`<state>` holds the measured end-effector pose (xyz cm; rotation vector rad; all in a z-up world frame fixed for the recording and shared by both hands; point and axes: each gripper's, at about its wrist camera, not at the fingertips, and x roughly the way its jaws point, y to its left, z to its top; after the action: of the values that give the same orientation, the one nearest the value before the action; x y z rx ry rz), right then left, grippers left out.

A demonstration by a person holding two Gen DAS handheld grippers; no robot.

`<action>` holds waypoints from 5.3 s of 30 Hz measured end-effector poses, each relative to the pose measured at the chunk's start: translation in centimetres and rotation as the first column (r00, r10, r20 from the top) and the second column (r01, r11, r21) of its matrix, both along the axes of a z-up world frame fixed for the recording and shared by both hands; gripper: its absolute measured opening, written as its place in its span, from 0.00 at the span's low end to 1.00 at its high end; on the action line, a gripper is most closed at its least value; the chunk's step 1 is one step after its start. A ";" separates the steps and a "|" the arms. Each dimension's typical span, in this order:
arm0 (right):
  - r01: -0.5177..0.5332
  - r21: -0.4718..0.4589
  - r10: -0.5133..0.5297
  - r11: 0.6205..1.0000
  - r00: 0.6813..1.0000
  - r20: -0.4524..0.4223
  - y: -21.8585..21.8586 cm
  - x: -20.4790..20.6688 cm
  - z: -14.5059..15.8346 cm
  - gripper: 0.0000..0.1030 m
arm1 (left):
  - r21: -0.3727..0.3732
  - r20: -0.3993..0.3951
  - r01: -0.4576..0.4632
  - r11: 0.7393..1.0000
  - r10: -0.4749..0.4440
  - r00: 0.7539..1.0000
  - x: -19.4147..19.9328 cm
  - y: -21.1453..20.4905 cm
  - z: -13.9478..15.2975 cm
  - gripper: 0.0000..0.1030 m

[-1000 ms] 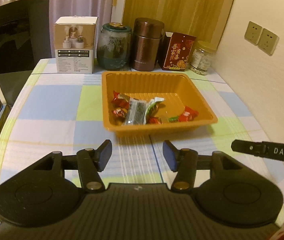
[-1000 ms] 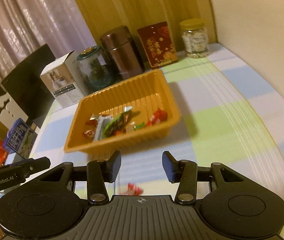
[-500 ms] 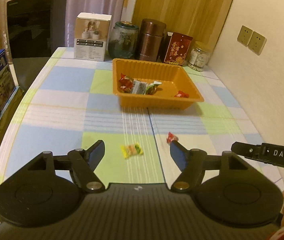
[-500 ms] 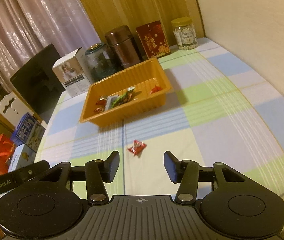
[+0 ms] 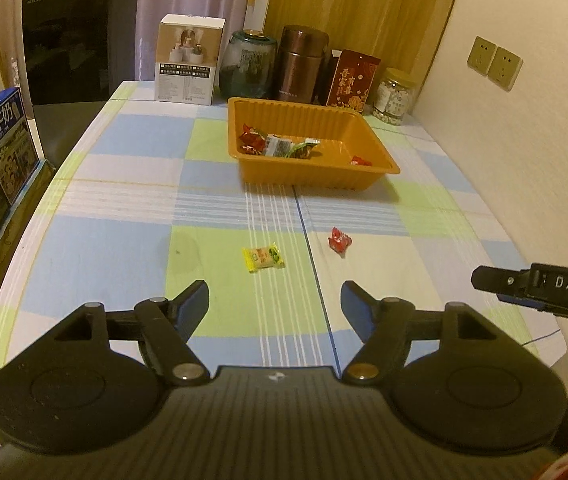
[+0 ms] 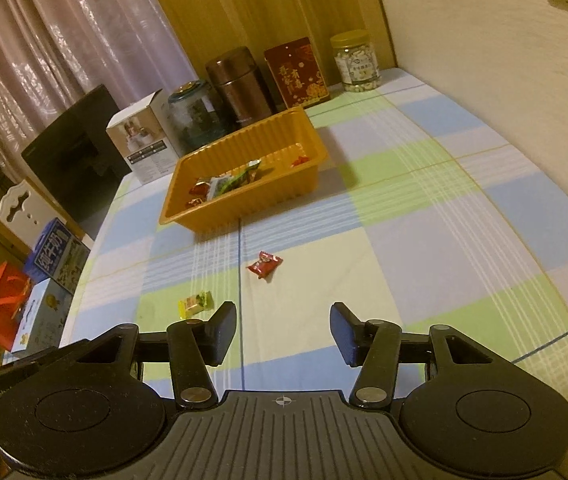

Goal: Organize snacks
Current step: 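Move both tools back toward the yellow and red candies on the table, then grasp the yellow candy with the left tool while the right tool grasps the red candy, then carry the yellow and red candies over the orange tray with both tools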

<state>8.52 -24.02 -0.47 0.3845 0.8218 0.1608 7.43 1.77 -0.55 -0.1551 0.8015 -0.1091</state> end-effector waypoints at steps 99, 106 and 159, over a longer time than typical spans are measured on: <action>-0.108 -0.283 0.120 0.953 0.993 0.024 8.8 12.7 -11.0 0.19 | 0.109 -0.016 0.133 0.985 -0.132 0.991 11.0 -1.1 -11.2 0.19; -0.105 -0.256 0.121 0.961 0.992 0.048 8.3 10.4 -8.6 0.19 | 0.085 0.000 0.121 0.989 -0.122 0.993 10.1 -1.8 -9.0 0.19; -0.154 -0.201 0.179 0.967 0.978 0.109 3.4 24.6 0.1 0.19 | 0.005 0.072 0.149 0.989 -0.149 0.986 24.9 -3.5 0.3 0.19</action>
<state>33.15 -20.67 -0.37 0.1221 0.7371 0.2583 32.30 -1.74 -0.28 -0.0906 0.7401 -0.2552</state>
